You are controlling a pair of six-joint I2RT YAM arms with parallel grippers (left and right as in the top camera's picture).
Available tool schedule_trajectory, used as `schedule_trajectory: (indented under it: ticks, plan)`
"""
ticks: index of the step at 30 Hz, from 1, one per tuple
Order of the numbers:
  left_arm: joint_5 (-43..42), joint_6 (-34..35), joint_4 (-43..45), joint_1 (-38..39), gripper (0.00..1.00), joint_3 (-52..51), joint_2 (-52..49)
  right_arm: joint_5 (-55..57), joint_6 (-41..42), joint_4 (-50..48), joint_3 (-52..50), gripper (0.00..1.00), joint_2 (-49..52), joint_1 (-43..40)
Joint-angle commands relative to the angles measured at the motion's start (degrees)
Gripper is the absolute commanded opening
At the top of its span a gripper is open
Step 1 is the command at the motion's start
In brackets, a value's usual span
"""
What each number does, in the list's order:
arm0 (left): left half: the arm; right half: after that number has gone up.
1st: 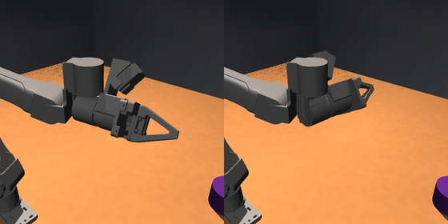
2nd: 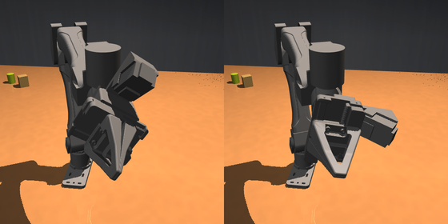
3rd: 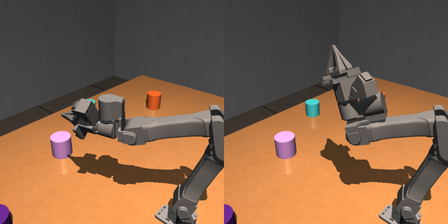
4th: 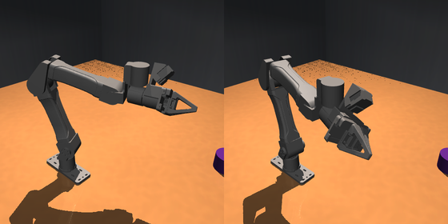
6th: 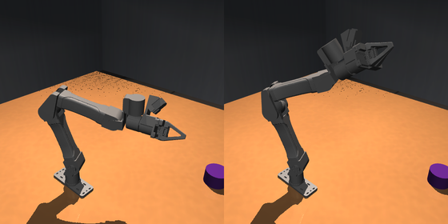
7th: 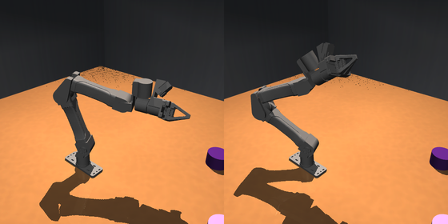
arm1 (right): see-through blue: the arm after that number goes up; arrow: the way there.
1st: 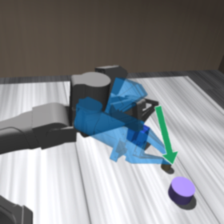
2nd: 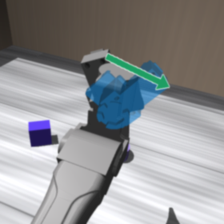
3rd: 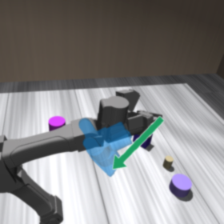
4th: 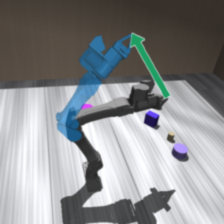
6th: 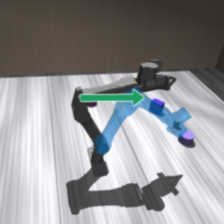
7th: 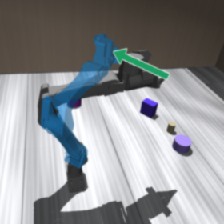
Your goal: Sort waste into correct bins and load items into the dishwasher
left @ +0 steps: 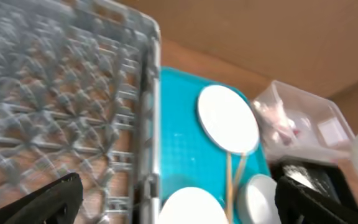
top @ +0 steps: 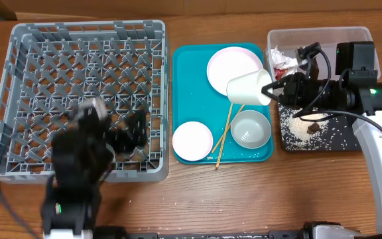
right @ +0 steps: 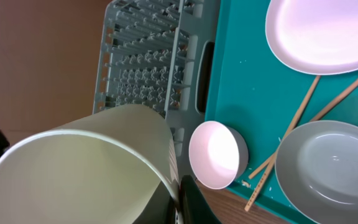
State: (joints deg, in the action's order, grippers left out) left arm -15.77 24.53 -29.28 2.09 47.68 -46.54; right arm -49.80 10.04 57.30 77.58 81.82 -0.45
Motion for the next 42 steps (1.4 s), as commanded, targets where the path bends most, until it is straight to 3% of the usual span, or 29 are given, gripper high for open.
schedule_trajectory:
  ticks: [1, 4, 7, 10, 12, 13, 14, 16, 17, 21, 26, 33, 42]
  plan:
    - [-15.47, 1.14, -0.39, -0.2, 1.0, 8.76, -11.06, -3.63, -1.57, -0.31, 0.09, 0.04, -0.39, -0.26]
    - [-29.07, 7.1, 3.43, -0.2, 1.0, 11.78, -18.38, -7.32, -1.57, -1.84, -1.14, 0.04, -0.31, -0.24]
    - [-39.95, 23.26, 6.84, -0.15, 1.0, 11.96, -24.96, -11.52, -1.57, -4.55, -3.69, 0.04, -0.28, -0.15]
    - [-42.36, 36.74, 6.8, -0.15, 1.0, 11.96, -29.57, -13.62, -1.55, -6.71, -6.34, 0.04, -0.26, -0.15]
    - [-42.38, 41.92, 6.78, -0.15, 0.98, 11.96, -32.85, -14.67, -1.55, -8.41, -8.13, 0.04, -0.26, -0.15]
    - [-42.64, 42.47, 6.78, -0.15, 0.76, 11.96, -34.25, -15.47, -1.53, -9.73, -9.11, 0.04, -0.26, -0.15]
    - [-43.54, 41.62, 6.62, -0.15, 0.7, 11.96, -35.36, -16.06, -1.53, -10.88, -9.9, 0.04, -0.26, -0.15]
    - [-47.41, 38.62, 6.58, -0.2, 0.98, 11.96, -37.73, -17.0, -0.92, -13.62, -11.76, 0.04, -0.22, -0.15]
    - [-50.4, 37.68, 7.32, -0.2, 1.0, 11.96, -39.15, -17.44, -0.11, -15.69, -12.98, 0.04, -0.22, -0.13]
    - [-61.22, 31.87, 15.54, 0.85, 1.0, 11.96, -41.88, -17.44, 6.73, -26.36, -18.18, 0.04, 0.17, 1.57]
    - [-67.67, 26.77, 19.71, 2.91, 1.0, 11.96, -41.88, -18.69, 13.73, -38.64, -21.31, 0.04, 1.03, 5.73]
    - [-70.75, 22.8, 19.71, 6.45, 1.0, 11.96, -41.88, -16.98, 22.8, -51.91, -21.44, 0.04, 3.87, 12.17]
    - [-71.34, 22.86, 19.71, 7.32, 0.92, 11.96, -41.88, -15.28, 25.86, -56.0, -21.44, 0.04, 6.47, 16.22]
